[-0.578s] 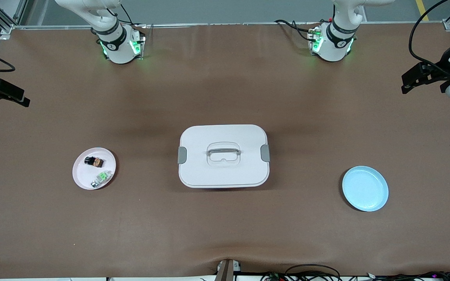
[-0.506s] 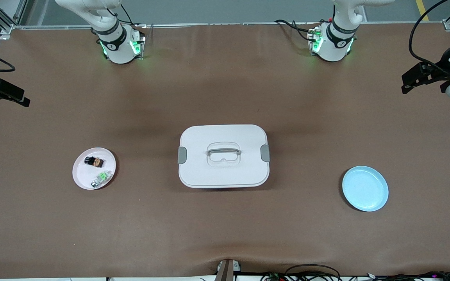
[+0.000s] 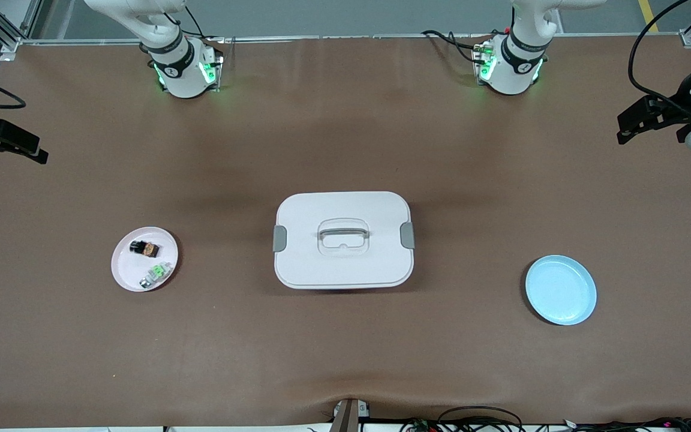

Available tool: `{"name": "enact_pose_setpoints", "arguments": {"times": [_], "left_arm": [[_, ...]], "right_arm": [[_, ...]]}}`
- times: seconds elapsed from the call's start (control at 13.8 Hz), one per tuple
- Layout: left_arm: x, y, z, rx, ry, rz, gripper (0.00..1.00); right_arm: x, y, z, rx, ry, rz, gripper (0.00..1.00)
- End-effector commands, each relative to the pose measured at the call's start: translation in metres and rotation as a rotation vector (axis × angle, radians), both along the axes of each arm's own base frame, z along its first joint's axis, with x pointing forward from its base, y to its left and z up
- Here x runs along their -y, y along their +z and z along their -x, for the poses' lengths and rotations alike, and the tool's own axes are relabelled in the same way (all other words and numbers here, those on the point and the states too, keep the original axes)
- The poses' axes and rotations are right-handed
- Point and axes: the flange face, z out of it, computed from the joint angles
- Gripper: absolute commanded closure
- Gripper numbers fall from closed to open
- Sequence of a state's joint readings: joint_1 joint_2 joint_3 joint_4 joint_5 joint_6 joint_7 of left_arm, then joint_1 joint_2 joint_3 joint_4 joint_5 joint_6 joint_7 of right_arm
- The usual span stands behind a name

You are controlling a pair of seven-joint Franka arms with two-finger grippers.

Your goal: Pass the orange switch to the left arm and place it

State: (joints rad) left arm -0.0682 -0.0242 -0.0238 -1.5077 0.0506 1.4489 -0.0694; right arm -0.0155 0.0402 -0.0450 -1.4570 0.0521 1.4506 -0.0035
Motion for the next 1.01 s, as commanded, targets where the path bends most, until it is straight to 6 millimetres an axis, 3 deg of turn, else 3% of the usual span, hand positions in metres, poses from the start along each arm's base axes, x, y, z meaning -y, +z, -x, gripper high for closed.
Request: {"name": "enact_pose_setpoints", "arguments": {"times": [0.0, 0.94], "left_arm": [[-0.003, 0.005, -0.001, -0.003, 0.009, 0.006, 0.0], [0.003, 0.005, -0.001, -0.001, 0.007, 0.006, 0.0]], "right_arm": [[0.0, 0.009, 0.003, 0.016, 0.0, 0.004, 0.0], [-0.002, 0.011, 0.0, 0.034, 0.007, 0.07, 0.0]]}}
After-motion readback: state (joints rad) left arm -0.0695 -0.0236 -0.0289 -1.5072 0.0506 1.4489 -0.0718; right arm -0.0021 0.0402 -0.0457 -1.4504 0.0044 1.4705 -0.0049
